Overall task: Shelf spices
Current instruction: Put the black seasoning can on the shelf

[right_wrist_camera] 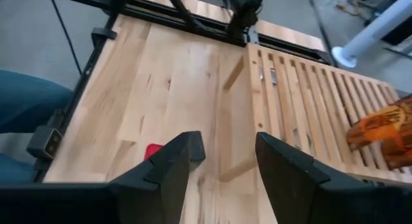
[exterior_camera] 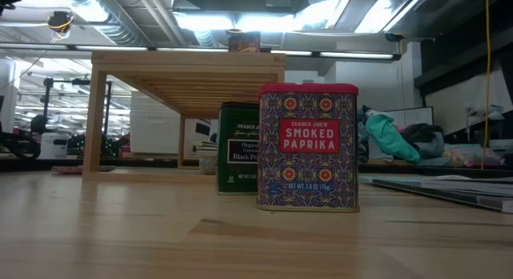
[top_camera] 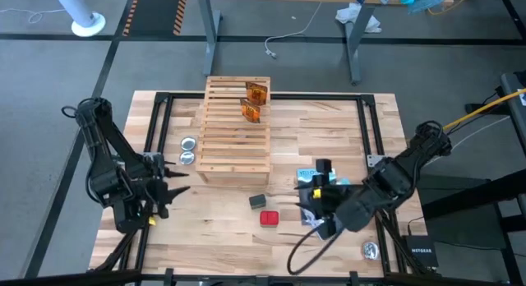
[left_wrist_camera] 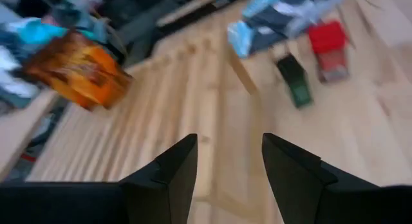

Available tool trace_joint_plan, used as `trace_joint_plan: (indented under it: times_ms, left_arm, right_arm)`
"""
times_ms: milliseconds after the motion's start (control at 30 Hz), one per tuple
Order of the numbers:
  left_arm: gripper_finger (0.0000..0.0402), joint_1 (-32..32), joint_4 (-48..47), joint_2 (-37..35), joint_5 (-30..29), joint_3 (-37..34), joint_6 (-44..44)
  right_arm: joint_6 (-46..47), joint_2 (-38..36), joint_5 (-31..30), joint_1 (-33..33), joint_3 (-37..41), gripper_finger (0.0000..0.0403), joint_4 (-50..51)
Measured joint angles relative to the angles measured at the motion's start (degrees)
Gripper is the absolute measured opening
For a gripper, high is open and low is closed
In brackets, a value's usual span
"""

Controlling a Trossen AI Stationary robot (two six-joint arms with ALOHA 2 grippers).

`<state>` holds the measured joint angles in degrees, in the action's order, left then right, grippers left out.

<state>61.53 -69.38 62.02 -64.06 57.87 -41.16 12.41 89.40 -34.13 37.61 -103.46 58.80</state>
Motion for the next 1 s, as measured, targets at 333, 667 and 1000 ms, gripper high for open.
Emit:
trace_joint_plan:
  times_ms: [333, 667, 1000]
  left_arm:
    - [0.0169, -0.43, 20.92, -10.66, 7.54, -3.40, 11.49]
    - [0.0169, -6.49, 56.08, -11.13, 31.20, -13.70, 34.87]
    - [0.0169, -26.09, 69.91, -11.02, 55.47, -23.07, 42.93]
  right_arm:
    - [0.84, 0.00, -6.76, 3.09, 0.04, 0.0182, 0.81]
    - [0.86, 0.00, -7.01, 2.88, 0.04, 0.0182, 0.93]
    - [0.88, 0.00, -7.45, 2.88, 0.04, 0.0182, 0.93]
